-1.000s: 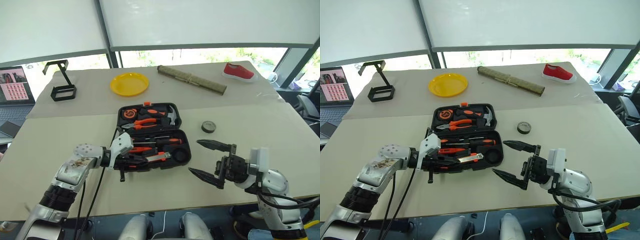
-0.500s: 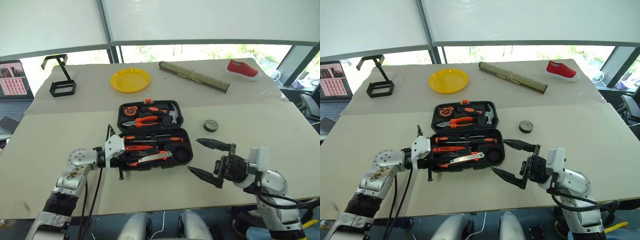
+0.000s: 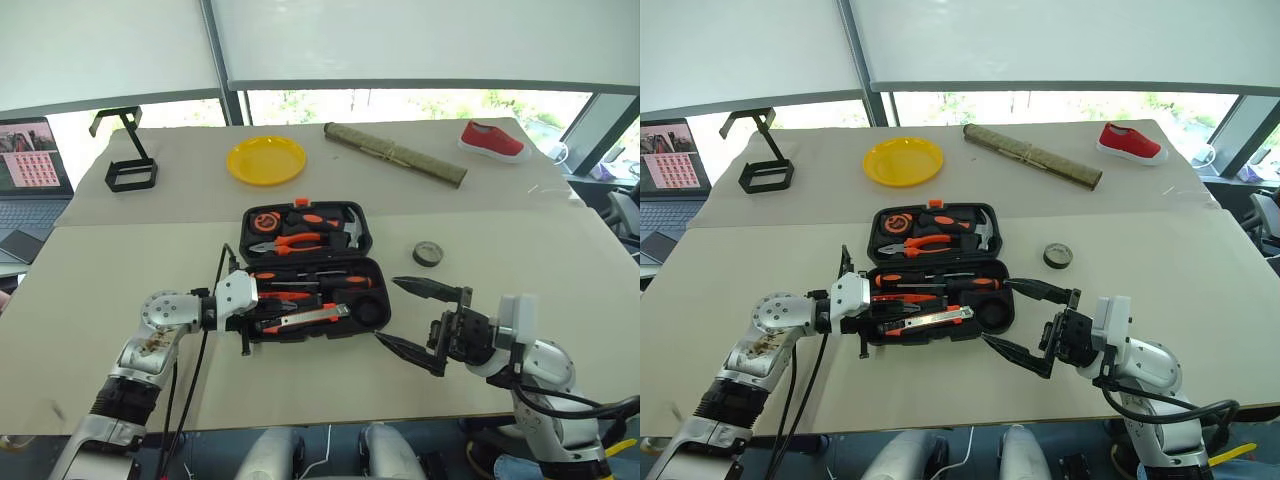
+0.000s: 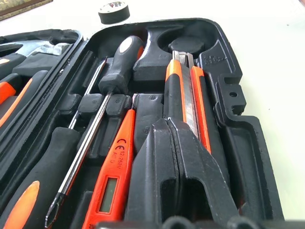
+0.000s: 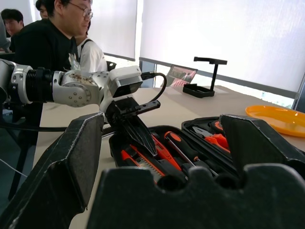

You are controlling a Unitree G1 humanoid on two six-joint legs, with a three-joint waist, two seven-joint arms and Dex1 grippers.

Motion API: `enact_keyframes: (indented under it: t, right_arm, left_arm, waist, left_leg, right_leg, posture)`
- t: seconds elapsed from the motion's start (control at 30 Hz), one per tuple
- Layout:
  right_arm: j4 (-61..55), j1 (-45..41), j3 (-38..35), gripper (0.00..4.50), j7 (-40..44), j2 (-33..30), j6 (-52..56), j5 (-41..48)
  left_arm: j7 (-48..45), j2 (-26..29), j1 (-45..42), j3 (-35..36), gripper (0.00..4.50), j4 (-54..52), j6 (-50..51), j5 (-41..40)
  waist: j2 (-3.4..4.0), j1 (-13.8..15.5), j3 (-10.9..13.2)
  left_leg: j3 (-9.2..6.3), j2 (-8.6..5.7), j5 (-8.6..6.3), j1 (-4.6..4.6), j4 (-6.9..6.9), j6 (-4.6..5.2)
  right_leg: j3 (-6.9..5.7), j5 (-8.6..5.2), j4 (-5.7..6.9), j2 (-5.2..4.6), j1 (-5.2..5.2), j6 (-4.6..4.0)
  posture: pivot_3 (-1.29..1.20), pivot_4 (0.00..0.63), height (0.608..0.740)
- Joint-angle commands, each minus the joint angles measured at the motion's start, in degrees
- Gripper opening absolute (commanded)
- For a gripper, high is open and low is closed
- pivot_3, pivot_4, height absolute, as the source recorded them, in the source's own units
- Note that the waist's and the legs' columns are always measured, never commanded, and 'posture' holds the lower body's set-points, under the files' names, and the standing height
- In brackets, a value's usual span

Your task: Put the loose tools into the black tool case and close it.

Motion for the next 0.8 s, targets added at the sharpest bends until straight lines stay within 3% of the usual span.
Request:
enact_keyframes:
  t: [0.03,0.27,0.43,0.53,0.67,0.8]
  right_arm:
    - [-2.49,-0.45,-0.44,4.50,-0.88,-0.11,0.30,0.72]
    - [-2.09,-1.71,-0.24,4.50,-1.56,-0.10,0.43,0.64]
    - [-1.29,-1.99,-0.46,4.50,-1.28,-0.12,-0.03,0.59]
    - [-0.61,-2.00,-0.77,4.50,-0.97,-0.13,-0.45,0.50]
    - [-0.26,-1.44,-1.13,4.50,-0.56,-0.22,-0.71,0.66]
    - [-0.30,-1.32,-0.71,4.50,-0.58,0.04,-0.58,0.48]
  left_arm:
    - [1.34,1.03,2.71,-7.05,0.06,2.22,7.03,7.95]
    - [6.01,0.42,4.76,-9.35,0.06,0.20,12.46,10.88]
    - [7.49,-0.96,5.82,-6.71,0.06,-0.60,7.62,8.10]
    - [7.08,-2.20,5.90,-1.27,0.06,-1.14,0.15,2.95]
    - [4.38,-2.28,5.66,2.80,0.06,-2.42,-0.69,-2.95]
    - [2.10,-2.76,3.89,2.88,0.06,-4.37,0.16,-5.91]
  waist:
    - [0.06,0.04,-0.05]
    - [0.31,0.26,-0.23]
    - [0.49,0.26,-0.38]
    - [0.54,0.24,-0.40]
    - [0.37,-0.18,-0.28]
    - [0.18,-0.59,-0.16]
  left_leg:
    - [0.00,-0.01,0.00,0.01,0.00,0.01]
    - [-0.01,-0.02,-0.15,0.88,-0.13,0.20]
    - [-0.15,0.02,-0.18,0.94,-0.13,0.21]
    - [-0.16,0.01,-0.18,0.87,-0.13,0.21]
    - [-0.15,0.03,-0.23,0.59,-0.19,0.13]
    - [-0.07,-0.04,-0.26,-0.19,-0.12,0.06]
  right_leg:
    - [0.01,-0.02,0.00,-0.01,0.01,0.03]
    - [0.02,-0.52,-0.16,-0.21,0.81,0.62]
    - [0.09,-0.58,-0.38,-0.40,0.90,0.66]
    - [0.12,-0.57,-0.43,-0.46,0.87,0.67]
    - [0.16,-0.45,-0.44,-0.42,0.72,0.45]
    - [0.11,-0.18,0.00,-0.20,-0.31,0.02]
  posture:
    - [0.00,0.150,0.740]
    - [0.00,0.150,0.740]
    - [0.00,0.150,0.740]
    - [0.00,0.150,0.740]
    - [0.00,0.150,0.740]
    - [0.00,0.150,0.740]
